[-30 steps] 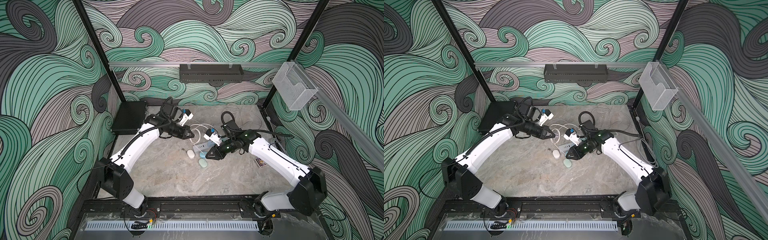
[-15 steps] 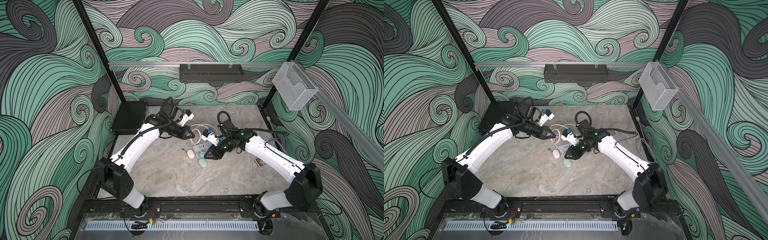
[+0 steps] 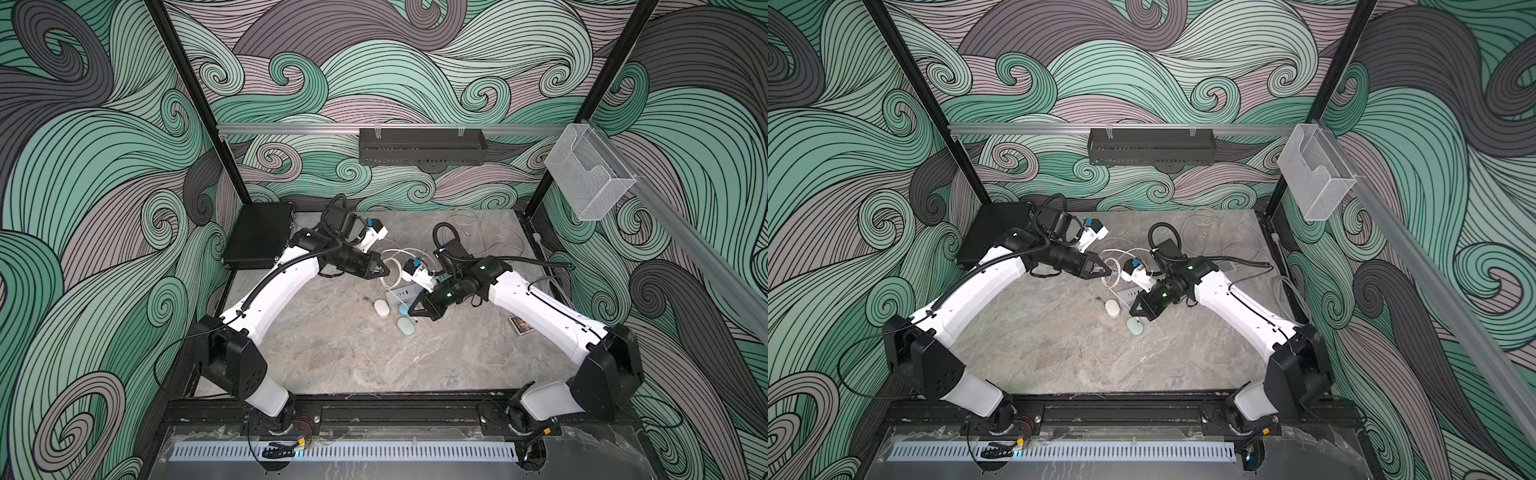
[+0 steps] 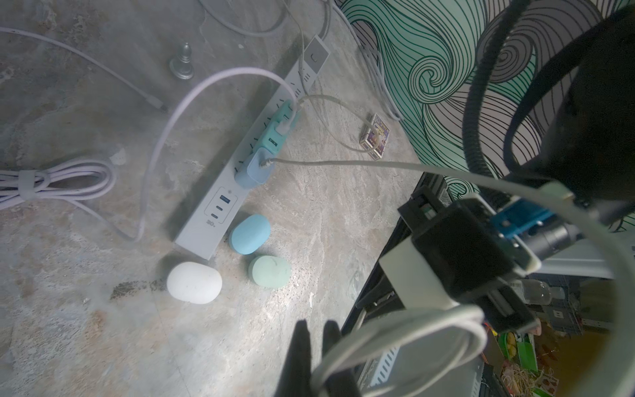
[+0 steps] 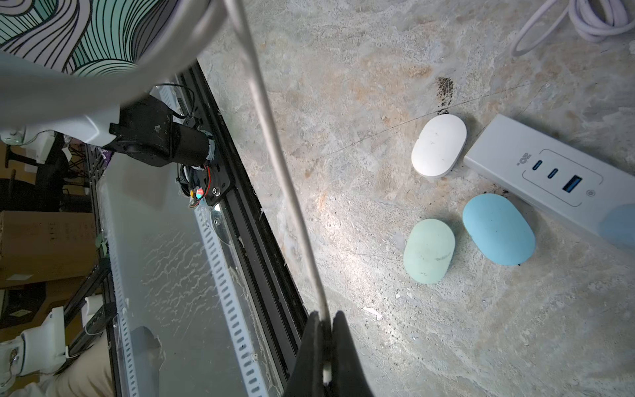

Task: Charge the bluetooth headset
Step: Adjust the charging cable.

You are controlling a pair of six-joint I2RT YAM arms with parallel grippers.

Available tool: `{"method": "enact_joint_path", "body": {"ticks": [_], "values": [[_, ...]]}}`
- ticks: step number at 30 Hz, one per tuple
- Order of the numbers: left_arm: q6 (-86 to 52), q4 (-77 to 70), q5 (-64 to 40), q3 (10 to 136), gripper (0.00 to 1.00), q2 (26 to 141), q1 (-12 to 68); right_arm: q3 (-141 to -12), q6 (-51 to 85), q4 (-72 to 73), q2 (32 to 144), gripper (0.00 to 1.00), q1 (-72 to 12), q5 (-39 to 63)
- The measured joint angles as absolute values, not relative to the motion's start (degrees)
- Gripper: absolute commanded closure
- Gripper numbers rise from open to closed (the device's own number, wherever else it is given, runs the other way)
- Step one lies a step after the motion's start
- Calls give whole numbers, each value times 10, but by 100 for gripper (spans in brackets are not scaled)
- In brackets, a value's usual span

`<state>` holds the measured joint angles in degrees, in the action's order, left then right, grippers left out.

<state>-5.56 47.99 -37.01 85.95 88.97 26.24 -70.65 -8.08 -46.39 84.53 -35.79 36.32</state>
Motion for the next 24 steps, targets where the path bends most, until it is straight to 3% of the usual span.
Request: {"method": "enact_joint_path", "body": {"ticks": [4, 12, 15, 24], "values": [[-86, 477, -344, 860, 50, 888, 256, -706, -19, -437, 844, 100, -360, 356], [-179, 420, -327, 804, 42, 779, 197, -643, 238, -256, 766, 100, -372, 281], [-226, 380, -330, 754, 41, 701, 185, -639, 330, -195, 759, 100, -376, 252], [-305, 273, -428, 677, 61, 639, 178, -658, 503, -105, 793, 100, -414, 177]]}}
